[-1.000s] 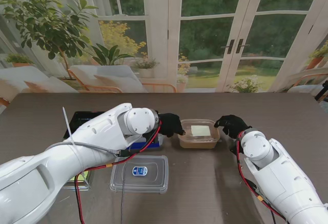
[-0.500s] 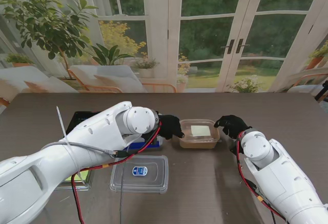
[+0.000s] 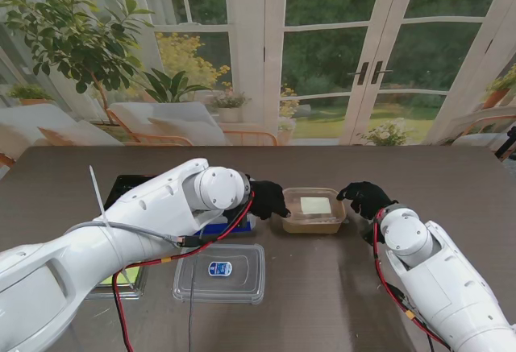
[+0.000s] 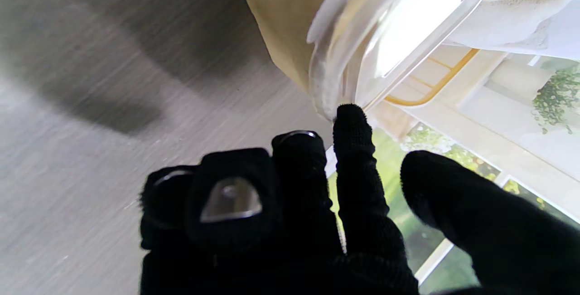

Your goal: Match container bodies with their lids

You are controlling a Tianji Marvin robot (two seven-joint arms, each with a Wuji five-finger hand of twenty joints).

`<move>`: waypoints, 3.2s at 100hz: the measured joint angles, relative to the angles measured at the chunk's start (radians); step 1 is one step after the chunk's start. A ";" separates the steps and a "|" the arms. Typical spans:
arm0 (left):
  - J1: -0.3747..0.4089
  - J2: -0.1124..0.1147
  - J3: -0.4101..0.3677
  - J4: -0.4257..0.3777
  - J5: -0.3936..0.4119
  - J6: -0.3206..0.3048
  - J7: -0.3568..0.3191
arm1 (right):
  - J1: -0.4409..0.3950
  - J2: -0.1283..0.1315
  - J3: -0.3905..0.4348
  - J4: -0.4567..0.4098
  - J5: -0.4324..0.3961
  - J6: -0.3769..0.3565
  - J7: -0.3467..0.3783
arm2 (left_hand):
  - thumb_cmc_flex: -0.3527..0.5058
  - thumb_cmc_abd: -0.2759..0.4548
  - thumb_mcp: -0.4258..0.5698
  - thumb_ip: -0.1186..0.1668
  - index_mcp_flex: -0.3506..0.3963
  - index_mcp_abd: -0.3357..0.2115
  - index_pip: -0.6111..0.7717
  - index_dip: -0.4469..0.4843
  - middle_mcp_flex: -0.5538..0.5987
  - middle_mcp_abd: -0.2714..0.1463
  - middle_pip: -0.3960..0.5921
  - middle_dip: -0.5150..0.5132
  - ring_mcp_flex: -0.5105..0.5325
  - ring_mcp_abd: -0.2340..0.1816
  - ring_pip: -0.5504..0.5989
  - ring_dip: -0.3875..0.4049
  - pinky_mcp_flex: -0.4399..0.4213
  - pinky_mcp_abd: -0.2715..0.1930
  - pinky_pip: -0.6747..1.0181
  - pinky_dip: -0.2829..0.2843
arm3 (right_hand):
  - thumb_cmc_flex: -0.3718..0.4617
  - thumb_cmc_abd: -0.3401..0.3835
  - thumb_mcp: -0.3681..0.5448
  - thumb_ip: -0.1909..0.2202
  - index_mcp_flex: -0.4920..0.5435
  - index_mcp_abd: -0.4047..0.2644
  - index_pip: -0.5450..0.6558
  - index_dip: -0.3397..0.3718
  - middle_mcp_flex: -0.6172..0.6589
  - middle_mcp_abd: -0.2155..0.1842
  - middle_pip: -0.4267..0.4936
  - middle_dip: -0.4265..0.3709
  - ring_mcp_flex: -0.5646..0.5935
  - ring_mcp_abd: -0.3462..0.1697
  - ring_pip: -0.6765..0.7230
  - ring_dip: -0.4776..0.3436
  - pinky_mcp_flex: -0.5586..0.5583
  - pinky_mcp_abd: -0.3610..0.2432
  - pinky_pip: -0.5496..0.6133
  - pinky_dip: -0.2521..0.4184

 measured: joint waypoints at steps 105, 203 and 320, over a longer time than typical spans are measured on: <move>0.012 0.014 -0.005 -0.024 0.026 -0.015 0.012 | -0.096 0.012 0.056 -0.136 0.043 -0.021 0.044 | 0.000 0.000 0.000 0.000 0.001 -0.003 0.012 0.008 0.000 -0.005 0.000 0.000 0.000 -0.006 0.000 0.000 0.000 -0.006 0.001 -0.013 | 0.004 -0.036 0.000 0.000 0.112 0.009 0.052 0.013 0.003 0.003 0.000 -0.003 -0.014 0.014 -0.001 0.000 -0.003 0.017 -0.013 0.023; 0.016 0.021 -0.013 -0.032 0.015 0.007 -0.004 | -0.121 0.011 0.025 -0.136 0.050 0.002 0.029 | 0.000 0.028 -0.020 0.000 -0.012 -0.035 -0.005 0.000 0.000 -0.005 0.000 0.000 -0.001 -0.007 0.000 0.000 0.000 -0.008 0.001 -0.013 | 0.016 -0.047 0.003 -0.028 0.129 -0.030 0.124 -0.044 0.050 0.004 0.047 -0.004 -0.012 0.020 -0.002 0.000 -0.003 0.028 -0.013 0.024; 0.015 0.032 -0.012 -0.044 0.022 0.012 -0.016 | -0.097 0.008 -0.035 -0.174 0.114 -0.033 0.029 | -0.001 0.036 -0.039 0.000 -0.036 -0.054 -0.019 -0.009 0.000 -0.005 0.000 0.000 -0.001 -0.007 0.000 0.000 -0.001 -0.008 0.001 -0.013 | 0.016 -0.047 0.001 -0.029 0.064 0.015 0.059 -0.017 0.038 0.021 -0.014 -0.014 -0.011 0.050 -0.003 0.000 0.008 0.125 0.021 0.024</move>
